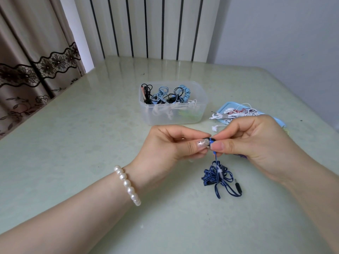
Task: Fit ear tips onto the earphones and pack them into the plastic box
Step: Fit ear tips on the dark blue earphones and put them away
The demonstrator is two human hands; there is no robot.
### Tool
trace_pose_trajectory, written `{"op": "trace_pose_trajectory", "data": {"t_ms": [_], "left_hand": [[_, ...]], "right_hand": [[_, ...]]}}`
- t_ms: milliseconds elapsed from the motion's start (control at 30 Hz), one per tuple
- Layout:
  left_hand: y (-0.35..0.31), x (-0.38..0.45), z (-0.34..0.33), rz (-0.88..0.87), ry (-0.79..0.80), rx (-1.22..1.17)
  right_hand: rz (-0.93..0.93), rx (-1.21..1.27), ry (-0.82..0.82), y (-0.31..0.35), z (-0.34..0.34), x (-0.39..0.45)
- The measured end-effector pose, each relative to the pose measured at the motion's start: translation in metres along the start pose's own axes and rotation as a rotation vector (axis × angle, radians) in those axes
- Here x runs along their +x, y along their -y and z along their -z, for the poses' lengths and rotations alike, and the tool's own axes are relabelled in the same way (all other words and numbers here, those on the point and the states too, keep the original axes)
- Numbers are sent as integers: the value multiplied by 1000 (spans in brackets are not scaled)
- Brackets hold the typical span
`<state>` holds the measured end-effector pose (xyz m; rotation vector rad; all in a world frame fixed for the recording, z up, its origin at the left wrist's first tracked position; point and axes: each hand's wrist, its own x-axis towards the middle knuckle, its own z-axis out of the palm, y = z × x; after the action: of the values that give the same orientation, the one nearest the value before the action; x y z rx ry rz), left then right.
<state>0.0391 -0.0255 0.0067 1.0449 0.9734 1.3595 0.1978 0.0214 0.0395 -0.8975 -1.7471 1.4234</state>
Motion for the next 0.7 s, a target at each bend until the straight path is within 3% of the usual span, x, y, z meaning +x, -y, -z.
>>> {"op": "trace_pose_trajectory", "data": {"t_ms": [233, 500, 700], "left_hand": [[2, 0, -3, 122, -4, -132], [-10, 0, 6, 240, 50, 43], [-24, -2, 19, 289, 220, 311]], "right_hand": [[5, -39, 28, -6, 0, 1], [-34, -138, 97, -5, 9, 4], [-147, -641, 63, -22, 14, 10]]}}
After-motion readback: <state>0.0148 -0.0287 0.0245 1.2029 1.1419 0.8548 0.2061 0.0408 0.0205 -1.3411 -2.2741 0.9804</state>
